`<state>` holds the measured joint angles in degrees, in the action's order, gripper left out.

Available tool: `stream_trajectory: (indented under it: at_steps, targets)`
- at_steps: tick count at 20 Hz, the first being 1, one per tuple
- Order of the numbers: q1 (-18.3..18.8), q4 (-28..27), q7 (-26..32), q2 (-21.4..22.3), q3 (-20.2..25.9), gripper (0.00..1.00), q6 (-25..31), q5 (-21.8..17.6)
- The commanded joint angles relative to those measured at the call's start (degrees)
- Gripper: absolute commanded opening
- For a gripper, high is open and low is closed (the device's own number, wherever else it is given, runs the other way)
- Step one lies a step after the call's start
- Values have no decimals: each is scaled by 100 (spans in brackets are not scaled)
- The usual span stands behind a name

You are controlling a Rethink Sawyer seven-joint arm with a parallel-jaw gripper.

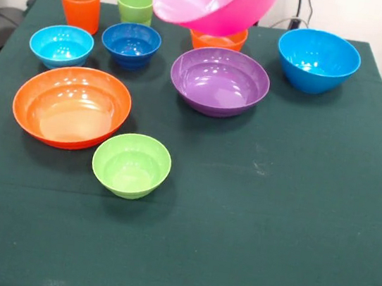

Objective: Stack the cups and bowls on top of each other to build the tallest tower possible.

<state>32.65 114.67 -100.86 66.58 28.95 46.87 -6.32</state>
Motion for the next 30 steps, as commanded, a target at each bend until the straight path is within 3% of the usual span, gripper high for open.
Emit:
stream_trajectory:
  at_steps: [1,7,14,21,30]
  targets:
    - [-22,797,178,203,165,0,-446,109]
    - [-81,790,53,-64,181,0,-688,4]
    - [-134,759,2,-18,169,0,-685,-5]
    - [-313,658,-275,-897,4,0,-1738,-479]
    - [-509,487,-333,-1367,-147,0,-2171,-619]
